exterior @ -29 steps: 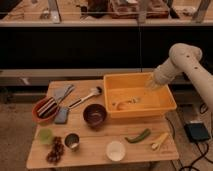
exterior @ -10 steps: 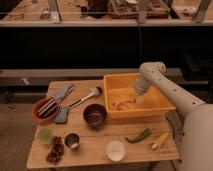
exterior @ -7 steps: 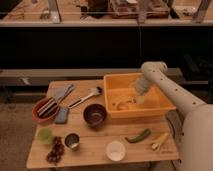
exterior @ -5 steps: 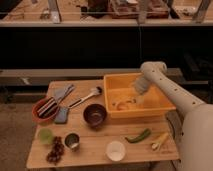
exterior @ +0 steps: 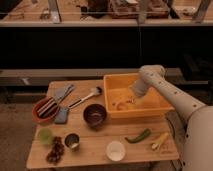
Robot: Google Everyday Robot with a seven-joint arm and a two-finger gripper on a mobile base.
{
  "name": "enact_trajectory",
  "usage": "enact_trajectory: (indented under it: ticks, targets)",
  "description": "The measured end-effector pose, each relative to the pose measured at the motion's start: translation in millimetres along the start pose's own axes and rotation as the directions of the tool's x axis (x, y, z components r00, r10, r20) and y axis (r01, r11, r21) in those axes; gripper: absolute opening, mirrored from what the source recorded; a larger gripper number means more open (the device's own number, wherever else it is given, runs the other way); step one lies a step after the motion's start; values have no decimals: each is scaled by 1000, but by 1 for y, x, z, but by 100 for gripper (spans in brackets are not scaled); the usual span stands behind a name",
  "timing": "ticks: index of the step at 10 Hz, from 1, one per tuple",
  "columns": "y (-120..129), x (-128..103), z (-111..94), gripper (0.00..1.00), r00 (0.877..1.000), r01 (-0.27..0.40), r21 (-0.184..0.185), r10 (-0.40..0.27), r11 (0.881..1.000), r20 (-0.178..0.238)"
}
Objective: Place fork in plastic cup
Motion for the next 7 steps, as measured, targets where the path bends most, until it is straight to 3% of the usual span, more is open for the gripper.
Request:
enact_trajectory:
  ticks: [2, 7]
  targets:
    - [3, -11, 13, 80, 1000, 5, -12, -5, 1000, 2]
    - [-4, -1, 22, 80, 999, -35, -87, 33, 996, -21]
